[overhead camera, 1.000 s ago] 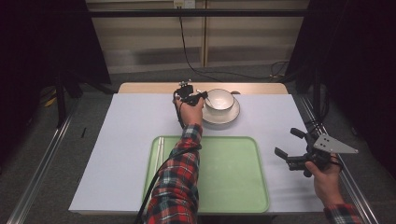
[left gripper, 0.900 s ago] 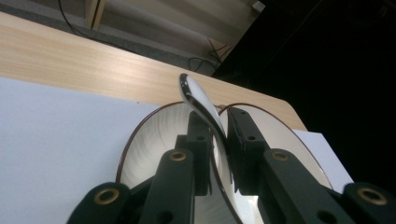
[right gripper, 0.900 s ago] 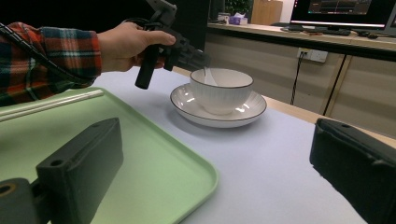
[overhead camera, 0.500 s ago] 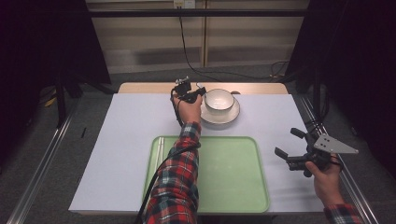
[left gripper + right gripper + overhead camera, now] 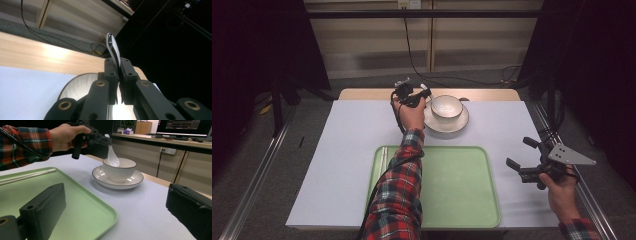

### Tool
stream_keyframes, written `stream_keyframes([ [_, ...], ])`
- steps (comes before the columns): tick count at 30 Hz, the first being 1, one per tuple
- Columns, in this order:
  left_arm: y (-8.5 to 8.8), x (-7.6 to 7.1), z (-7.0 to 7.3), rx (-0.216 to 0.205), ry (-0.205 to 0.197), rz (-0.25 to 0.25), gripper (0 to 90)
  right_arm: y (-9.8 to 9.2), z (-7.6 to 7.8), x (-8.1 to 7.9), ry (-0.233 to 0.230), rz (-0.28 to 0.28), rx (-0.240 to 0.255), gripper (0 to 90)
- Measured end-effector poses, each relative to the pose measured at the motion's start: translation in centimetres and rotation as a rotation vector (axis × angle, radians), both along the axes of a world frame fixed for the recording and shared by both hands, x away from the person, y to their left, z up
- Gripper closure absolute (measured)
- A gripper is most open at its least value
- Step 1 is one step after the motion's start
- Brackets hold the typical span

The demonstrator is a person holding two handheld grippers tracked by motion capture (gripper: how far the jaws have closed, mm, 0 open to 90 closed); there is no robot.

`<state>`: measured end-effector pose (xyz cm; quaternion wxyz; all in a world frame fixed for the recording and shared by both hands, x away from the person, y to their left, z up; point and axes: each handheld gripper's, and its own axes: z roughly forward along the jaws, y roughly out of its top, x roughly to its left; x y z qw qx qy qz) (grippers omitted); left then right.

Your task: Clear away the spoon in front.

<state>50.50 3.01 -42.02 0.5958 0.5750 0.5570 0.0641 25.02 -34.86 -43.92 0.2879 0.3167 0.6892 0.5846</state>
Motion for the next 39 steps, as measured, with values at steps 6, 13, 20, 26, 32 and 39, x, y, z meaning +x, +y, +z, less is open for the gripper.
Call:
stream_keyframes([
  [6,0.9,-0.5,1.5,-0.020,-0.020,-0.023,85.8,0.1,0.0,0.0,0.003,0.001,-0.008,1.9],
  [13,2.5,-1.5,3.4,-0.017,-0.037,-0.042,85.9,0.1,0.0,0.0,0.003,0.001,-0.009,1.9],
  [20,4.4,-2.6,4.1,0.011,-0.003,-0.074,85.9,0.1,-0.1,0.0,0.004,0.003,-0.013,1.9],
  [26,5.9,-3.7,4.4,0.014,0.028,-0.097,85.9,0.1,-0.1,0.0,0.005,-0.005,-0.009,1.8],
  [32,7.4,-4.7,4.8,0.034,0.049,-0.124,85.9,0.1,-0.1,0.0,0.001,0.012,-0.021,1.9],
  [39,8.6,-5.6,4.3,0.052,0.081,-0.156,85.9,0.1,-0.1,0.0,0.004,0.003,-0.013,1.9],
])
